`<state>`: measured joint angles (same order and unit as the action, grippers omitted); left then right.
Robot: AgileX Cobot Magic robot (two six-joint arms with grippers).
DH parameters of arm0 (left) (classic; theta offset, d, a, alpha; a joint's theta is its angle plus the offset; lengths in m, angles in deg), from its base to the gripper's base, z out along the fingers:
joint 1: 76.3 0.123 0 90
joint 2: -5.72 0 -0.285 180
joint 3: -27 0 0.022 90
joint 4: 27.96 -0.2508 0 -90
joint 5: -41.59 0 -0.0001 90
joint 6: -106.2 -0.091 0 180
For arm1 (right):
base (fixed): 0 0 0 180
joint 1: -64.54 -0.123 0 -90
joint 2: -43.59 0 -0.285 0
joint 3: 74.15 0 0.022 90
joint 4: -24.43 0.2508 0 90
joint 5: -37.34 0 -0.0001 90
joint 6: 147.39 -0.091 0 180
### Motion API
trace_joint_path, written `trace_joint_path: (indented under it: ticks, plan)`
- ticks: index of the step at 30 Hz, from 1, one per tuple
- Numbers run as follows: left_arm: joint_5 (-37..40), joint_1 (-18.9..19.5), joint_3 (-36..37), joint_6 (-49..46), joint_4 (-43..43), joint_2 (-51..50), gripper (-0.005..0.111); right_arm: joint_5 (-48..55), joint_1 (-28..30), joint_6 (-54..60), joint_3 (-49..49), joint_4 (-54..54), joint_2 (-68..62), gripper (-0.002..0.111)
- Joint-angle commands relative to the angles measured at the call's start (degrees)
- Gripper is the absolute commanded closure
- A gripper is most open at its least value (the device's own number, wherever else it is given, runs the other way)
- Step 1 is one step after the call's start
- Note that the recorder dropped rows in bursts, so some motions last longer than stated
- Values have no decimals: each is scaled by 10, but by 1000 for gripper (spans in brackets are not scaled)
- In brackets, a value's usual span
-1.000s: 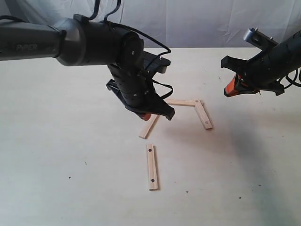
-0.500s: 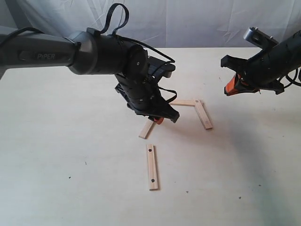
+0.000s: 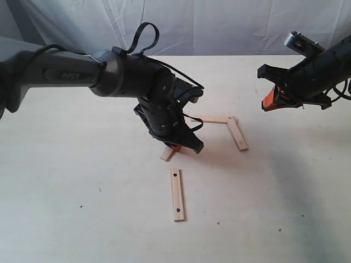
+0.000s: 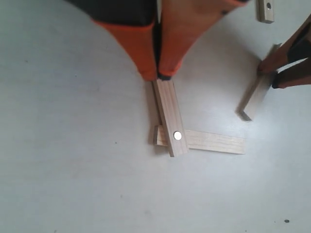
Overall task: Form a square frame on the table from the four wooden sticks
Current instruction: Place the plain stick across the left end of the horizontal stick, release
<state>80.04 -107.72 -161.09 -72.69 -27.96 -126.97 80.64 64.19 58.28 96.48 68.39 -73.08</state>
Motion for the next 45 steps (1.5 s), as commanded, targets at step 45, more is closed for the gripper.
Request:
trace_joint_path:
  ticks: [45]
  plan:
    - [-90,-2,-70,274,137,-41,98,-20,4,7,-1,2,3,109]
